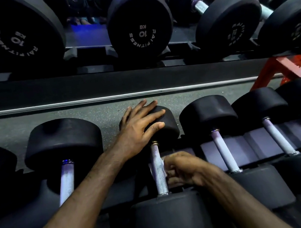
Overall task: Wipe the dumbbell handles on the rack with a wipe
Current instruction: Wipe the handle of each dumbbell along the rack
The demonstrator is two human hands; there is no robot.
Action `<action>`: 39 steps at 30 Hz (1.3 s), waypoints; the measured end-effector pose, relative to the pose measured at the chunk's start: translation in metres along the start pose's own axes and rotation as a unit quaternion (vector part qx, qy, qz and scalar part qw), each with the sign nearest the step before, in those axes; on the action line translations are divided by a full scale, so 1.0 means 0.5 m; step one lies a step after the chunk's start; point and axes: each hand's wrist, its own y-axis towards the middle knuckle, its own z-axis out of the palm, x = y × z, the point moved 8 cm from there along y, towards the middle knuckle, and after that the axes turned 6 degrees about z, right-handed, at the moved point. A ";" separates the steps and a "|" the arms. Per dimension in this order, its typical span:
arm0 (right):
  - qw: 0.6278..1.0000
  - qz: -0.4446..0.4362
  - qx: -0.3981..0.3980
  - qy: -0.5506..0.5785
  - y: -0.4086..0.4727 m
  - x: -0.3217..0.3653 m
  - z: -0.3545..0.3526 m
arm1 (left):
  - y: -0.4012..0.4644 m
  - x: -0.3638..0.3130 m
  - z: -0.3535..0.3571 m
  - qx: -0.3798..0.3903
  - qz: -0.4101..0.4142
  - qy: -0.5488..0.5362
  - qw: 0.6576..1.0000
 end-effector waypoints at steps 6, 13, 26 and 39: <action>0.999 -0.004 0.028 0.045 0.009 0.011 0.032 | 0.001 -0.006 -0.001 0.011 0.003 -0.002 1.000; 0.998 -0.045 -0.049 0.002 0.034 0.036 0.049 | -0.001 -0.005 -0.003 0.010 -0.001 -0.006 1.000; 0.996 0.008 -0.017 -0.084 0.000 0.007 0.032 | 0.001 -0.006 -0.001 0.012 -0.003 -0.006 1.000; 0.943 -0.182 -0.185 -0.210 -0.069 0.057 -0.024 | -0.001 -0.004 0.000 0.008 -0.009 -0.017 1.000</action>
